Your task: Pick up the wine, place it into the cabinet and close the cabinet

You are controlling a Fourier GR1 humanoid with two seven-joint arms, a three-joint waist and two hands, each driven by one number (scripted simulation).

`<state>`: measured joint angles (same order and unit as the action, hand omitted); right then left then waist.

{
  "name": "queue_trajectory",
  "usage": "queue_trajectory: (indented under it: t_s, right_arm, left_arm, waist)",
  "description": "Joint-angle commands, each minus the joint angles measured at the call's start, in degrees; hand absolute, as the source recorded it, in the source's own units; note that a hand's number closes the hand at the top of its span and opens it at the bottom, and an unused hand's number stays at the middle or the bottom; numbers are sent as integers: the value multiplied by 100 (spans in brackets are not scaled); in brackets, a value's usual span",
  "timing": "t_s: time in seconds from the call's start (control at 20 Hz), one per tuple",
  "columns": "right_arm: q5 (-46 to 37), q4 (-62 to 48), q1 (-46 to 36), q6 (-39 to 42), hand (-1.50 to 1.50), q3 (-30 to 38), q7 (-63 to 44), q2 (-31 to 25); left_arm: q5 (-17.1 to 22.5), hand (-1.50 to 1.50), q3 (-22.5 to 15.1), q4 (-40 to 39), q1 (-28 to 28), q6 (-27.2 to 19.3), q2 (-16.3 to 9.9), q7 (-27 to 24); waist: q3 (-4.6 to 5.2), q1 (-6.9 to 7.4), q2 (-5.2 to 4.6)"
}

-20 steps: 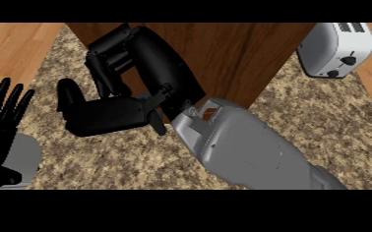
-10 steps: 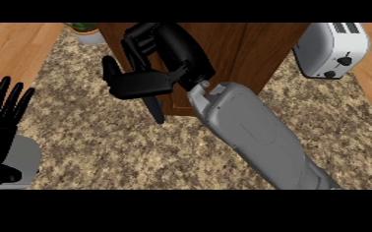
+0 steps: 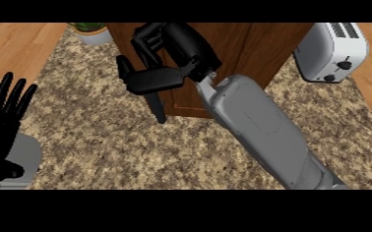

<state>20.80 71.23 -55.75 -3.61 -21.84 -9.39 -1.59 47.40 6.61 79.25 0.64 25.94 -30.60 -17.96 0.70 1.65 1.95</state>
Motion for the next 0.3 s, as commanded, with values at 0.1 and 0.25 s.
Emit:
queue_trajectory:
  t_s: [0.1,0.25]
  right_arm:
    - [-134,-905,-253,-144,150,719,146,-490]
    - [-110,-942,-101,104,150,637,268,-531]
  left_arm:
    - [32,-150,44,-46,-55,121,-54,40]
    - [10,-150,-13,-10,-13,80,25,47]
  waist:
    - [-64,-12,-248]
    - [-66,-34,-249]
